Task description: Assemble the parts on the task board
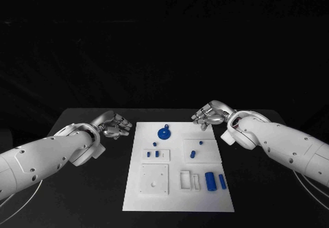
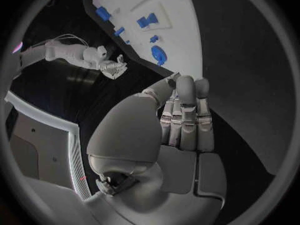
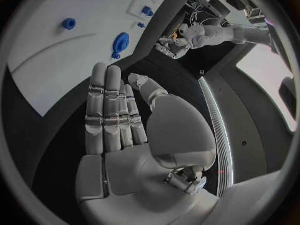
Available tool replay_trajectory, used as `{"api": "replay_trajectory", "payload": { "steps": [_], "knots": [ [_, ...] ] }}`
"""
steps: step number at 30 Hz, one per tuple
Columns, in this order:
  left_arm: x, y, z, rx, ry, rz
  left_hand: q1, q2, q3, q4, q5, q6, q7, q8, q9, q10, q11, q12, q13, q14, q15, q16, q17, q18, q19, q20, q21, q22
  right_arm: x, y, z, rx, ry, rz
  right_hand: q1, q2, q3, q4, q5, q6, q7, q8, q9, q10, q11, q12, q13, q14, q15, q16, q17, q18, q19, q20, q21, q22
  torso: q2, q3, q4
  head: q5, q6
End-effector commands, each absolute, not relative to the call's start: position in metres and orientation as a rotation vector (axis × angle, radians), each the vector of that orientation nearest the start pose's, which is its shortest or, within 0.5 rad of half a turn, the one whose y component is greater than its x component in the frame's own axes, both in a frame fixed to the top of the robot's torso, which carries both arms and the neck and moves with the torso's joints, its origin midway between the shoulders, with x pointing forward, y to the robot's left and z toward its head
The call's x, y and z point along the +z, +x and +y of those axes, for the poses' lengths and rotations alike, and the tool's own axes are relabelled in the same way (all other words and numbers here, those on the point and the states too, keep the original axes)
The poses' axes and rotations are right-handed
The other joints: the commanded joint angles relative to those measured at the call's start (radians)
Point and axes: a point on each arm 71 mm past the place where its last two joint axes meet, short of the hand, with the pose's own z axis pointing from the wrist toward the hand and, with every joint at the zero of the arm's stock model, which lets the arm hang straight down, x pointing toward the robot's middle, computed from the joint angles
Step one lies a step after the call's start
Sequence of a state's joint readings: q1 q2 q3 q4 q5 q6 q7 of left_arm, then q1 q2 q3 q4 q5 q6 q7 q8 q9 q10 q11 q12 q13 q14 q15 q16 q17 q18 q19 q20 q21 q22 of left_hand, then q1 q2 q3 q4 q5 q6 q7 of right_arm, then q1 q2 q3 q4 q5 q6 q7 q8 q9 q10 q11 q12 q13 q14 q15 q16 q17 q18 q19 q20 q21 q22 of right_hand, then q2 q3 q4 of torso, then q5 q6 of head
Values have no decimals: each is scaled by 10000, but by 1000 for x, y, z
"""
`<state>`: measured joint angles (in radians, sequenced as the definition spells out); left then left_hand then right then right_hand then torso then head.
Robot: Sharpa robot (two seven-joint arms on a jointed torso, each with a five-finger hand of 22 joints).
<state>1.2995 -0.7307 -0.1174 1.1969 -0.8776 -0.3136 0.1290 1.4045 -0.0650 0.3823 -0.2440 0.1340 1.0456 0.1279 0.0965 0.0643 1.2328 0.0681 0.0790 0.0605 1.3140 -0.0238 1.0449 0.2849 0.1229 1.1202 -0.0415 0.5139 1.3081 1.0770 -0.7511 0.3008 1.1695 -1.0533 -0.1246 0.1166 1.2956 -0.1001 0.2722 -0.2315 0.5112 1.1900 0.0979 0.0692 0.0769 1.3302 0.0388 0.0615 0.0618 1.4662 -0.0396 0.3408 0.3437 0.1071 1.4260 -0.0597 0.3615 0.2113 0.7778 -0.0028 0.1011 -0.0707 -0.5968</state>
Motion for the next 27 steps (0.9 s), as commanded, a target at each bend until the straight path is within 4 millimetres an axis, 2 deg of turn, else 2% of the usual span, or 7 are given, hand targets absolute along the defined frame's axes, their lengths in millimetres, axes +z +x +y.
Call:
{"api": "replay_trajectory", "payload": {
  "steps": [1, 6, 11, 14, 16, 20, 27],
  "knots": [
    [-171, 546, 243, -9777, -4465, 16228, 11, 131, -386, 80, -56, 110, -18, 27, 3, 163, -38, 51, 10, 18, -91, -5, 0, -87, 168, -110, -266, -69, -162, 551, -270, 8302, 2118, 16544, -70, 186, -54, -222, -92, 24, 13, -58, -1, 69, -29, -14, 13, -62, -79, 888, 1175, 24, -292, -144, 711, 626, -69, -59, 13, -197, -11],
    [-170, 538, 241, -10526, -5338, 16419, 12, 303, -766, 192, -104, 495, -165, 205, 58, 594, -284, 363, 27, 121, -229, 40, 33, -204, 320, -202, -437, -174, -160, 545, -271, 7025, 1117, 16497, -179, 366, 102, -476, -305, -75, 30, -66, -11, -62, 8, -21, 7, -243, -116, 1734, 2225, 156, -616, -153, 1668, 1543, -115, -127, 22, -479, -33],
    [-170, 529, 237, -11112, -5708, 16586, 112, 529, -1198, 132, -58, 495, -151, 124, 43, 480, -277, 508, 21, 143, -249, -23, 56, -334, 503, -290, -785, -269, -165, 537, -271, 5603, 479, 16696, -268, 408, 926, -443, -1555, -407, 106, -78, -98, -505, 123, -29, -11, -116, -88, 2222, 2659, 183, -534, -131, 2069, 1951, -135, -168, 29, -596, -15],
    [-170, 523, 231, -11927, -5734, 16897, 20, 530, -1236, 132, -85, 288, -70, -8, 13, 182, -149, 351, 0, 77, -179, -105, 35, -332, 500, -263, -883, -266, -170, 532, -270, 4796, 45, 16753, -542, 185, 1276, -288, -2086, -484, 101, -68, -92, -781, 179, -35, -21, 9, -49, 2413, 2806, 206, -365, -81, 2119, 2033, -148, -169, 34, -678, -49],
    [-170, 519, 227, -12509, -5800, 17050, -388, 421, -1387, 327, -37, -70, 46, -196, -16, -484, 101, -49, -14, -2, -15, -225, -16, -344, 449, -151, -1028, -357, -172, 529, -269, 4368, -219, 16725, -631, 4, 1358, -158, -2542, -653, 144, -77, -120, -1130, 273, -30, -26, 81, -4, 2524, 2880, 227, -189, -43, 2109, 2038, -149, -159, 17, -686, -54],
    [-169, 513, 221, -13504, -6052, 17160, -580, 356, -1770, 549, -68, -262, 98, -175, 5, -1055, 285, -129, -8, -142, 140, -773, -267, -230, 461, 96, -1615, -850, -176, 525, -267, 3772, -586, 16619, -528, -355, 1371, 284, -3190, -867, 119, -59, -125, -1512, 354, -17, -24, 113, 82, 2883, 3060, 316, 146, 56, 1972, 1992, -144, -153, 9, -663, -61],
    [-167, 508, 216, -14490, -6956, 16976, -306, 598, -2936, 920, -133, -376, 167, -52, -3, -1263, 410, -120, -12, -692, 397, -3942, -1495, -527, 86, 379, -3723, -2640, -184, 518, -263, 3215, -1146, 16812, -60, -887, 1403, 1108, -3424, -921, 30, -69, -131, -1754, 403, -34, -28, 2, 146, 3322, 3008, 373, 449, 138, 1624, 1987, -140, -151, 35, -696, -109]
  ]
}}
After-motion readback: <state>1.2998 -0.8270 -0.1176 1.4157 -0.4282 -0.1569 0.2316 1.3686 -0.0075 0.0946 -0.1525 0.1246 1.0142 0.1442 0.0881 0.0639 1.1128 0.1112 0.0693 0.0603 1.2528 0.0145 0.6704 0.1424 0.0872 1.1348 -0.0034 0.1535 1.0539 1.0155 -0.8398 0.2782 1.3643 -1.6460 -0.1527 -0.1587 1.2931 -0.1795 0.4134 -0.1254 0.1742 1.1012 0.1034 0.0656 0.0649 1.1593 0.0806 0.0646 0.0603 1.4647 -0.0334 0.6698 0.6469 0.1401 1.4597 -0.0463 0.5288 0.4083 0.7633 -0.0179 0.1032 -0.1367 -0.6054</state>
